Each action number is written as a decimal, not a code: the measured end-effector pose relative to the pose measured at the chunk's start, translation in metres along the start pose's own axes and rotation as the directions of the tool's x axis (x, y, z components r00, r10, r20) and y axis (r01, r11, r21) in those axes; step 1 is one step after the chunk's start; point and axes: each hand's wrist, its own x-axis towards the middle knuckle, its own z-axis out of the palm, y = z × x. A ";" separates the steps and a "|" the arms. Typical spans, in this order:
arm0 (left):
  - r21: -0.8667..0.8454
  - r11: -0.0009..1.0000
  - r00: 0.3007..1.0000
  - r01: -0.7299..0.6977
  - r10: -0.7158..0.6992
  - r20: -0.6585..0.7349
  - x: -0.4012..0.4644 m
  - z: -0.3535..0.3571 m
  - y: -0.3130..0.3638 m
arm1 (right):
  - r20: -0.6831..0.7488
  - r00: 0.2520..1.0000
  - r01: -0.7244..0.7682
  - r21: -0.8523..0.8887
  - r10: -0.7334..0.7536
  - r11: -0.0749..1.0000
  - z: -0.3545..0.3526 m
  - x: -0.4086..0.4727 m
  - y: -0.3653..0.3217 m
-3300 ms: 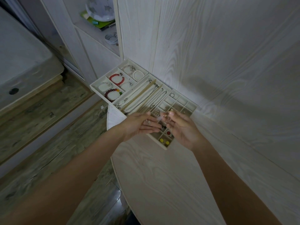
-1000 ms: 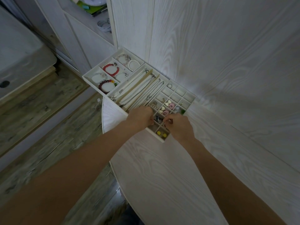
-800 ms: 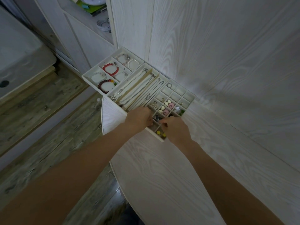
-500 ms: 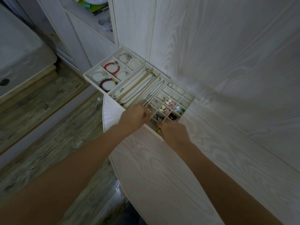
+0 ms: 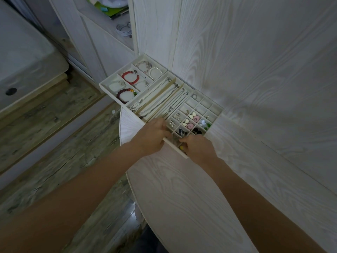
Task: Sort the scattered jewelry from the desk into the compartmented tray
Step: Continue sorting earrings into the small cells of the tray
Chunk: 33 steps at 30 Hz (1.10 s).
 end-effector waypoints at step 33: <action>0.097 0.993 0.995 -0.068 0.074 -0.061 0.006 -0.002 0.011 | 0.390 0.868 -0.280 0.895 0.307 -0.347 -0.041 0.002 0.009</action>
